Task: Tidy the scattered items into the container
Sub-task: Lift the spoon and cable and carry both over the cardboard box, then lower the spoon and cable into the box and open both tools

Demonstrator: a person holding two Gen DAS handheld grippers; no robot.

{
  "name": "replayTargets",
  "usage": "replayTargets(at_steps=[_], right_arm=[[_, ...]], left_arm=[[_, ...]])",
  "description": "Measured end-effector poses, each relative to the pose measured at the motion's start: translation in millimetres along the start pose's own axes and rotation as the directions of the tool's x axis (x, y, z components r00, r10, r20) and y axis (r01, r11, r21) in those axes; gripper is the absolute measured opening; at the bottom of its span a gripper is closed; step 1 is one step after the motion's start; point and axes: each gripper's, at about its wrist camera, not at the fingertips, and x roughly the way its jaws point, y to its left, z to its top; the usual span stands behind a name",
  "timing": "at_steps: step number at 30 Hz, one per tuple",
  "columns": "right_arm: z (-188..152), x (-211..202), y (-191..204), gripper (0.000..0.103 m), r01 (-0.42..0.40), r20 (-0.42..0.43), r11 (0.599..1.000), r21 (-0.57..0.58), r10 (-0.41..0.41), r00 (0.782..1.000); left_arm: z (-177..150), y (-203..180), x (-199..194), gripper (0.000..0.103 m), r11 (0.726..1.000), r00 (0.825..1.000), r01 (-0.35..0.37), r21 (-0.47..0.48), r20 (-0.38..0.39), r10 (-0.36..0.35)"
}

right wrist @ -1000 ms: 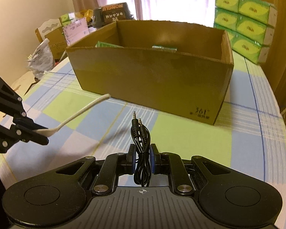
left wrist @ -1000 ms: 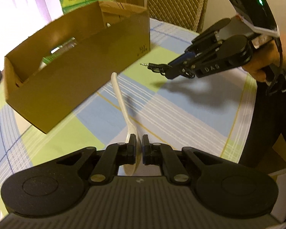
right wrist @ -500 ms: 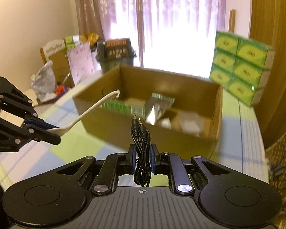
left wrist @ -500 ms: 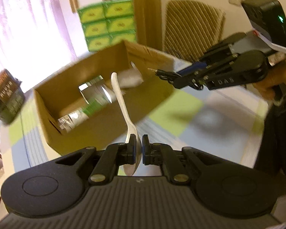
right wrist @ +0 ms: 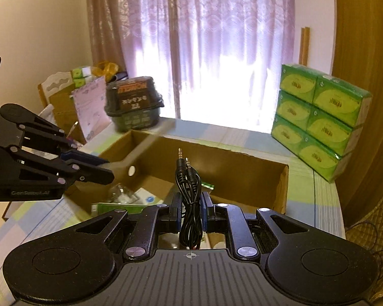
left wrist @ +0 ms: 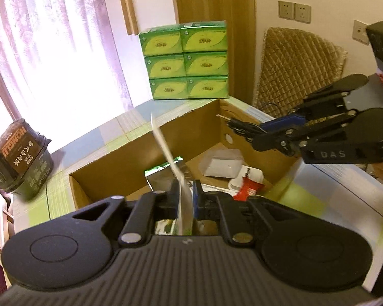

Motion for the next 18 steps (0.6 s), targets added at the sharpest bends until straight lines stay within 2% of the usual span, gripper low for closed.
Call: replayTargets(at_steps=[10,18], right_arm=[[-12.0,16.3,-12.8,0.017,0.001,-0.033,1.000,0.021,0.000,0.999],[-4.2,24.3,-9.4,0.017,0.004,-0.018,1.000,0.031,-0.003,1.000]], left_arm=[[-26.6,4.0,4.7,0.017,1.000,0.999,-0.023,-0.002,-0.036,0.023],[-28.5,8.6,-0.8,0.023,0.999,0.999,-0.027,-0.021,-0.028,0.027]])
